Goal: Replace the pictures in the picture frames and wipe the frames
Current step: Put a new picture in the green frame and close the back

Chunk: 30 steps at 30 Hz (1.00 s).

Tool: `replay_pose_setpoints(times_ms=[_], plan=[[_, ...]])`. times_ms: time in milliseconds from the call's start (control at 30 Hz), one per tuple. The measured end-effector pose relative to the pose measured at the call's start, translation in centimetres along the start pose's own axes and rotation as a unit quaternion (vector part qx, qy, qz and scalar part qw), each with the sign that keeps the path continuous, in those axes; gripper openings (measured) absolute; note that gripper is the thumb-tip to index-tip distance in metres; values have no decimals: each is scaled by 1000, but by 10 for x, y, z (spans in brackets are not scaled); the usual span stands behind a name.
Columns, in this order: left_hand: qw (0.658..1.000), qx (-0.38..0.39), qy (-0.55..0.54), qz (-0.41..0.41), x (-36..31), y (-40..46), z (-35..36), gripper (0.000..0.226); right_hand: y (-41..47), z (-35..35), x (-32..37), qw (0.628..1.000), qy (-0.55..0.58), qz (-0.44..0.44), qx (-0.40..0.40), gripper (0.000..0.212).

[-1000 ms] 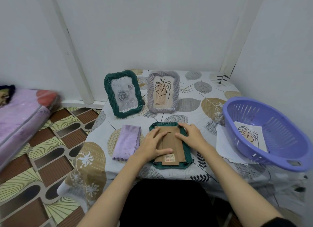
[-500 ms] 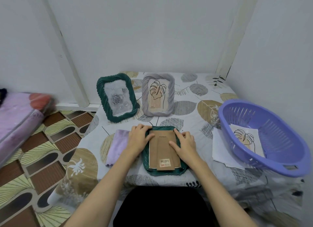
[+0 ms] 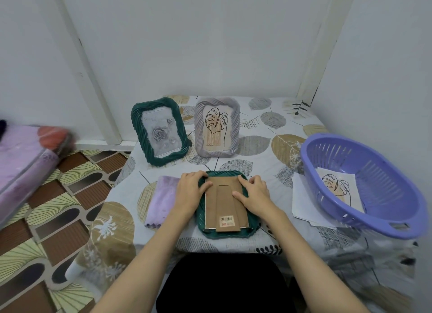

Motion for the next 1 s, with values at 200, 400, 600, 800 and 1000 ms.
replay_pose_setpoints(times_ms=[200, 400, 600, 800, 1000], plan=[[999, 35, 38, -13, -14, -16, -1, 47, -6, -3, -1, 998, 68, 1, -9, 62], [994, 81, 55, 44, -34, -68, -3, 54, -40, -10, -6, 983, 177, -39, -3, 52], [998, 46, 35, 35, -32, -93, -3, 50, -77, -8, -15, 985, 151, -77, 31, 51], [997, 58, 48, 22, -31, -99, 1, 46, -85, -12, -16, 991, 111, -70, 23, 46], [996, 62, 54, 16, -31, -100, 2, 46, -86, -12, -14, 993, 100, -61, -3, 35]])
Point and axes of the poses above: each hand's wrist, its own y-axis towards the middle knuckle, its own z-axis out of the palm, x = y × z, the point moved 6 cm from there along y, towards the middle knuckle, and after that the axes turned 2 degrees about x, right-handed, at the moved point
